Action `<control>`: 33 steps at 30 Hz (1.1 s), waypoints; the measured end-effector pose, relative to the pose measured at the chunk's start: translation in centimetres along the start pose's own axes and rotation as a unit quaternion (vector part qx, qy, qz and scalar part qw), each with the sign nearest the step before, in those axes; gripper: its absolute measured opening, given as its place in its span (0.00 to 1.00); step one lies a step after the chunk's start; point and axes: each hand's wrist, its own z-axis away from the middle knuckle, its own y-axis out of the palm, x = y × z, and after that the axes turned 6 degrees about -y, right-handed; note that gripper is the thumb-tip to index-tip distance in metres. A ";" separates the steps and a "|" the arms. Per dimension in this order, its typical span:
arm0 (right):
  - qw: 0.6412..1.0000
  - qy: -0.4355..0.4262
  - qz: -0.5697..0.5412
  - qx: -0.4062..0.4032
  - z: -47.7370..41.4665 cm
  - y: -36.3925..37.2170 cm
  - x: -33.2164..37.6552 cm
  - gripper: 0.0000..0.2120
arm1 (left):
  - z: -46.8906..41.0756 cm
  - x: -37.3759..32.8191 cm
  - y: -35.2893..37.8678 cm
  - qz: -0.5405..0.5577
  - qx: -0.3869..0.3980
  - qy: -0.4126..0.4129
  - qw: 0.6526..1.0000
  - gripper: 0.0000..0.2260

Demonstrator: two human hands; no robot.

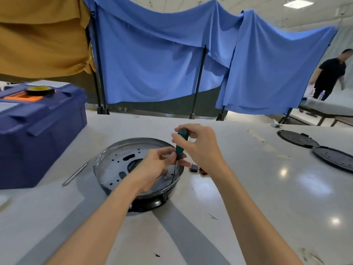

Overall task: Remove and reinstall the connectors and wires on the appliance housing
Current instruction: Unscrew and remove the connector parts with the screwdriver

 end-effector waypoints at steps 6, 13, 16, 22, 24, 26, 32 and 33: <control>0.996 0.045 0.030 -0.077 0.5 0.6 0.2 0.22 | 0.1 -0.3 0.6 -0.029 0.013 0.014 0.999 0.07; 0.999 0.024 0.039 0.016 -0.1 -0.7 0.9 0.13 | -0.1 0.3 0.3 -0.003 0.016 -0.008 1.000 0.11; 1.000 0.003 0.019 0.008 0.0 -0.9 1.0 0.08 | -0.1 0.1 0.4 -0.005 0.018 -0.002 1.000 0.11; 0.994 -0.005 0.073 -0.079 0.1 0.5 0.9 0.21 | -0.3 -0.2 0.6 0.001 0.011 0.008 1.000 0.05; 0.994 -0.006 0.089 -0.060 0.0 0.5 0.7 0.23 | -0.2 -0.1 0.5 0.012 0.011 0.003 1.000 0.06; 0.997 -0.007 0.081 -0.015 0.0 0.1 0.4 0.18 | 0.0 0.1 0.5 0.031 0.001 0.001 1.000 0.09; 0.998 0.012 0.057 0.006 0.2 0.3 -0.4 0.13 | 0.3 -0.2 0.5 0.042 0.006 0.006 0.999 0.13; 0.998 0.025 0.056 -0.013 0.1 0.5 -0.5 0.14 | 0.3 -0.2 0.6 0.033 0.011 0.008 0.999 0.13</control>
